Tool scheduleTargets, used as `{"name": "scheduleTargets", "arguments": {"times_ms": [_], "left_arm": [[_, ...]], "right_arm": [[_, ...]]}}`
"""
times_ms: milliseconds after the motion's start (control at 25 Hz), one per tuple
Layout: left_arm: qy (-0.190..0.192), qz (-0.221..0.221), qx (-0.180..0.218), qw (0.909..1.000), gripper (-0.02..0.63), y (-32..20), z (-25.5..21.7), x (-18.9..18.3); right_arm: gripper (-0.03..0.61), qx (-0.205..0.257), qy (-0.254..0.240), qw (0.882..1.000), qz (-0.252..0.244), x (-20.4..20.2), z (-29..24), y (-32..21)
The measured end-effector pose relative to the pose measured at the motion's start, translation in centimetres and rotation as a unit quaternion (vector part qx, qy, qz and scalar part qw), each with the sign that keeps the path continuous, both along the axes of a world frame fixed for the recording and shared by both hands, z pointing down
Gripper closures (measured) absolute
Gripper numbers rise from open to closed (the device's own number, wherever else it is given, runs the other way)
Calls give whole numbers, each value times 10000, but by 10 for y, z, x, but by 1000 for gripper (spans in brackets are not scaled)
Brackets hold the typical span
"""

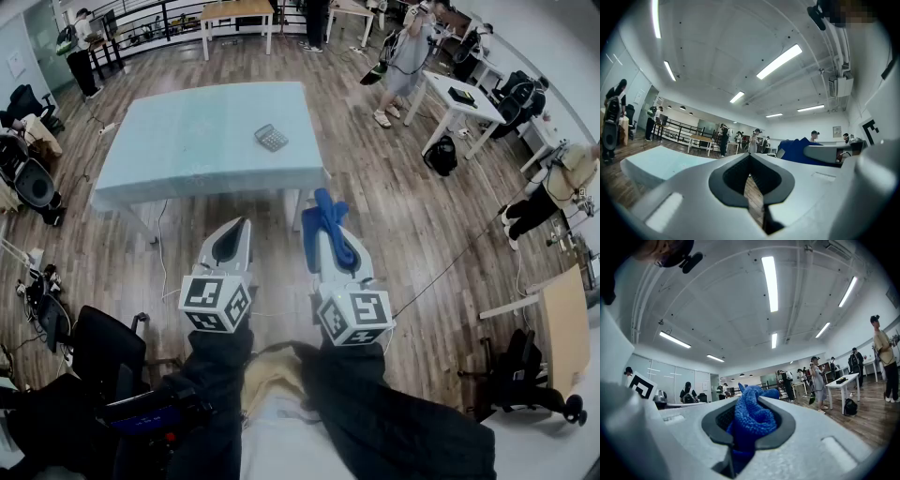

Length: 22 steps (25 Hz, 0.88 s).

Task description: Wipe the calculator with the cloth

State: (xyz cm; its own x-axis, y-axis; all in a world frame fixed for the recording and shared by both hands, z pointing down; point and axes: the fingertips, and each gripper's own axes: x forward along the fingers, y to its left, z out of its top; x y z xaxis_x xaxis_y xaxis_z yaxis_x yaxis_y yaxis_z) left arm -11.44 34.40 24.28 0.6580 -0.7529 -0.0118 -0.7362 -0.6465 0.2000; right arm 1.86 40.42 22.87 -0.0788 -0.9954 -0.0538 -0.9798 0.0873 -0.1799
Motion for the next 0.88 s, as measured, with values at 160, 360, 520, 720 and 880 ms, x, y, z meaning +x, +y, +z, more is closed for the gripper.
{"name": "scheduleTargets", "arguments": {"times_ms": [160, 360, 520, 720, 880], "left_arm": [[1, 35, 2, 10000, 612, -3, 1, 2], [5, 54, -44, 10000, 612, -2, 5, 4], [-11, 42, -82, 10000, 612, 1, 9, 12], [-35, 29, -168, 9998, 612, 3, 16, 12], [-61, -24, -268, 9996, 612, 3, 26, 15]], "right_arm": [[522, 28, 13, 10000, -27, -3, 0, -2], [522, -15, 31, 10000, -39, -2, 4, -3], [522, -30, 16, 10000, -86, 4, 8, -1], [520, -23, -127, 9998, -128, 3, 10, 1], [520, -102, -146, 9997, -151, 10, 19, 1]]}}
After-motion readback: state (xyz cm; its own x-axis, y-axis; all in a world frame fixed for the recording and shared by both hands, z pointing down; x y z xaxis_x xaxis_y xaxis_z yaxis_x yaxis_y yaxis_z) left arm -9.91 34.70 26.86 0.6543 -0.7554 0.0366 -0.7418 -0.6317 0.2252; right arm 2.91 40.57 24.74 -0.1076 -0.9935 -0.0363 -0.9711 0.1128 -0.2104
